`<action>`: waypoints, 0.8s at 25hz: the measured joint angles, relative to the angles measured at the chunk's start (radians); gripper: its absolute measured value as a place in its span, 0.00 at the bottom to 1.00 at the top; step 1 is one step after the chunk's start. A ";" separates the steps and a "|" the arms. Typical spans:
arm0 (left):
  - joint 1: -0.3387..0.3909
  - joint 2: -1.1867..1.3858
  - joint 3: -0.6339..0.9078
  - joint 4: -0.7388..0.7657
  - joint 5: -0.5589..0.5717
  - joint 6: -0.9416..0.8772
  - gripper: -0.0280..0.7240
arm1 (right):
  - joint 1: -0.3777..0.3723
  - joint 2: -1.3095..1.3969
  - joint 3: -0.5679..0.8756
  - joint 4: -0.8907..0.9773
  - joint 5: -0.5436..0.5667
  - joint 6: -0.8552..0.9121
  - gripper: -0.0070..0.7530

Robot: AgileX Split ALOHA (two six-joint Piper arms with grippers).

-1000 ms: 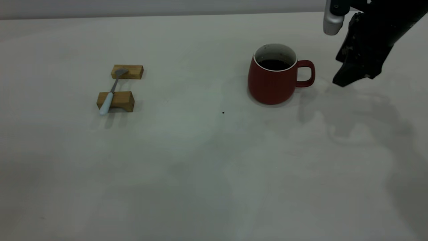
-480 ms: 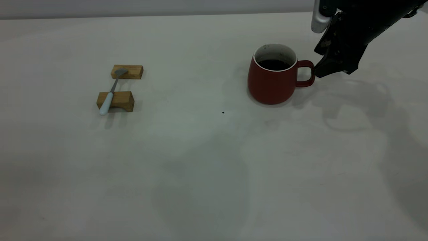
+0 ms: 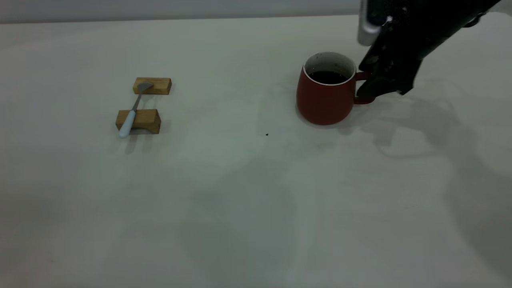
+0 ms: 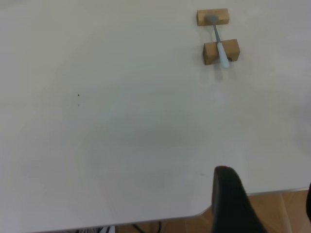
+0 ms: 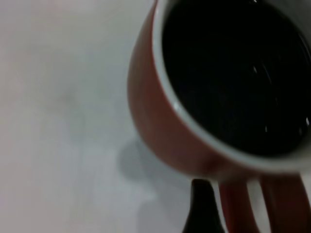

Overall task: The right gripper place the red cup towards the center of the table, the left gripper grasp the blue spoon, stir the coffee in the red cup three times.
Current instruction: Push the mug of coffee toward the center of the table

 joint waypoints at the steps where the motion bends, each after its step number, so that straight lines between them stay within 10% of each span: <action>1: 0.000 0.000 0.000 0.000 0.000 0.000 0.63 | 0.007 0.013 -0.011 -0.003 -0.001 -0.001 0.79; 20: 0.000 0.000 0.000 0.000 0.000 0.000 0.63 | 0.201 0.045 -0.084 0.169 -0.017 -0.002 0.78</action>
